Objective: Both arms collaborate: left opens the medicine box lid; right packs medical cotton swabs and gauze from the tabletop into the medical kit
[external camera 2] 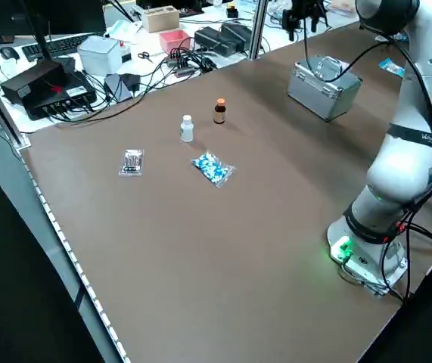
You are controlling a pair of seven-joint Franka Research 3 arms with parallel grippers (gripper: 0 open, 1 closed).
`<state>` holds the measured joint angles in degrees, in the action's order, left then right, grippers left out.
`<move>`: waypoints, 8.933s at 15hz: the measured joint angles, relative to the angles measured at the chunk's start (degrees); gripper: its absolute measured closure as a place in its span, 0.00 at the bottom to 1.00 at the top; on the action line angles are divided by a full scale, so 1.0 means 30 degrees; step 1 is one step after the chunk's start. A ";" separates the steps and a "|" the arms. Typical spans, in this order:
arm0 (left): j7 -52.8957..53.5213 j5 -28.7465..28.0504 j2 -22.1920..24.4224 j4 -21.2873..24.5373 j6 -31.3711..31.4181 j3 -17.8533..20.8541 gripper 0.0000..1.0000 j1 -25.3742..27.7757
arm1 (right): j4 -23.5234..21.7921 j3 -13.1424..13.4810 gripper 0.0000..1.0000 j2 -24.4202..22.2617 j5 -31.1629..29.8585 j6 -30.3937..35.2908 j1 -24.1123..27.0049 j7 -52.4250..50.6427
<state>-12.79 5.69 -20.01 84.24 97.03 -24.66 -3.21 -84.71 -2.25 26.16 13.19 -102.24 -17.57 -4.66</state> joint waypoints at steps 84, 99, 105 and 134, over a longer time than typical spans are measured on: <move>-1.1394 -0.4677 -0.2866 -0.0778 0.1228 -0.0254 0.36 -0.2042 | -0.3586 -0.0088 0.63 0.3354 1.1825 -0.7683 -0.3382 -3.1254; -0.3499 -0.4513 0.1400 -0.0971 -0.2680 -0.0434 0.01 0.2319 | -0.3635 0.0014 0.64 0.2959 1.1831 -0.7215 -0.3333 -3.1183; -0.0508 -0.3540 0.2120 -0.1129 -0.3599 -0.0449 0.01 0.5243 | -0.3429 0.0041 0.59 0.2176 1.1661 -0.5710 -0.2543 -3.1186; 0.1909 -0.2379 0.3857 -0.0963 -0.1574 0.7037 0.00 0.0857 | 0.3545 0.3185 0.01 -0.1033 0.1930 0.1730 0.2319 -1.3225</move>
<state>-7.07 -1.45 -8.44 81.35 92.31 -3.55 -0.63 -74.07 7.30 23.06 18.98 -97.05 -10.62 -44.33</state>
